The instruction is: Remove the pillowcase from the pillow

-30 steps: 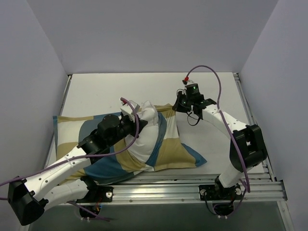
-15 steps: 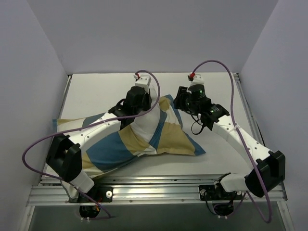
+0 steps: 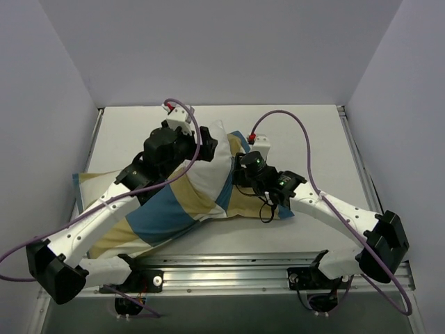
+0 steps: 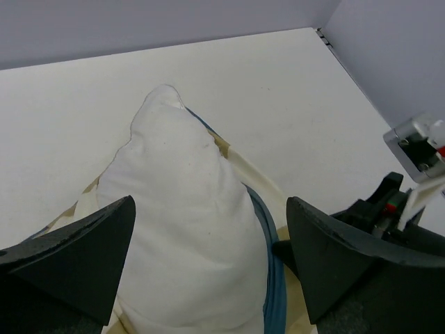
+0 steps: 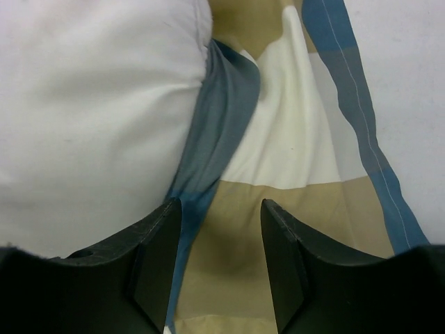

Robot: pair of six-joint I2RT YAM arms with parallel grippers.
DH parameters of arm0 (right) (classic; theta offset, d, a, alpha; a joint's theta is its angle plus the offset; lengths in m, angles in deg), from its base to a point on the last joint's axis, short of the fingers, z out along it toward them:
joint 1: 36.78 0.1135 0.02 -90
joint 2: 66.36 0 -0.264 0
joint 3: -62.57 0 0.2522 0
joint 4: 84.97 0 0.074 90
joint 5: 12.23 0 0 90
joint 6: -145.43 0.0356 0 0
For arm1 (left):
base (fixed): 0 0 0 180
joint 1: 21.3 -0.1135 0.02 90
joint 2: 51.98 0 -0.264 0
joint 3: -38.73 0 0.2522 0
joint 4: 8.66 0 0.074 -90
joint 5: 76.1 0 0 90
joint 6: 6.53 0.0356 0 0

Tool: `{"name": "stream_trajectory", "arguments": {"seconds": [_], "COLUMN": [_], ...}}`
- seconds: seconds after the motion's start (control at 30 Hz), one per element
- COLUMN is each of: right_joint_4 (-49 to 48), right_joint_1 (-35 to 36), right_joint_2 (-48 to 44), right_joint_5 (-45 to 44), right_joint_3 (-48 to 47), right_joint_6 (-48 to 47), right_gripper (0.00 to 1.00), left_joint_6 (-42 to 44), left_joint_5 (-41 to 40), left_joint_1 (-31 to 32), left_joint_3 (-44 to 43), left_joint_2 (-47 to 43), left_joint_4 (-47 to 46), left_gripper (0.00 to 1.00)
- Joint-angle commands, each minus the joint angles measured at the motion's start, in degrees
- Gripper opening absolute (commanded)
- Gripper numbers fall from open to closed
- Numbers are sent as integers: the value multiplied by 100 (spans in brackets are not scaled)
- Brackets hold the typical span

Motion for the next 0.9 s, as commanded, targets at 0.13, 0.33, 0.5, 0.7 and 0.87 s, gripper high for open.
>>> {"name": "stream_trajectory", "arguments": {"seconds": [0.13, 0.33, 0.5, 0.7, 0.87], "right_joint_4": [-554, -554, -554, -826, -844], "right_joint_1": [63, 81, 116, 256, 327], "right_joint_2": [134, -33, 63, 362, 441], "right_joint_5": [-215, -223, -171, -48, -74], "right_joint_3": [315, 306, 254, 385, 412], "right_joint_6": [483, 588, 553, 737, 782], "right_gripper": [45, 45, 45, 45, 46], "left_joint_6": [271, 314, 183, 16, -186], "left_joint_5": [316, 421, 272, -26, -115], "left_joint_1": [266, 591, 609, 609, 591], "left_joint_3": [608, 740, 951, 1127, 1250], "left_joint_2": [87, 325, 404, 579, 782], "left_joint_4": [511, 283, 204, 186, 160], "left_gripper": [97, 94, 94, 90, 58]}}
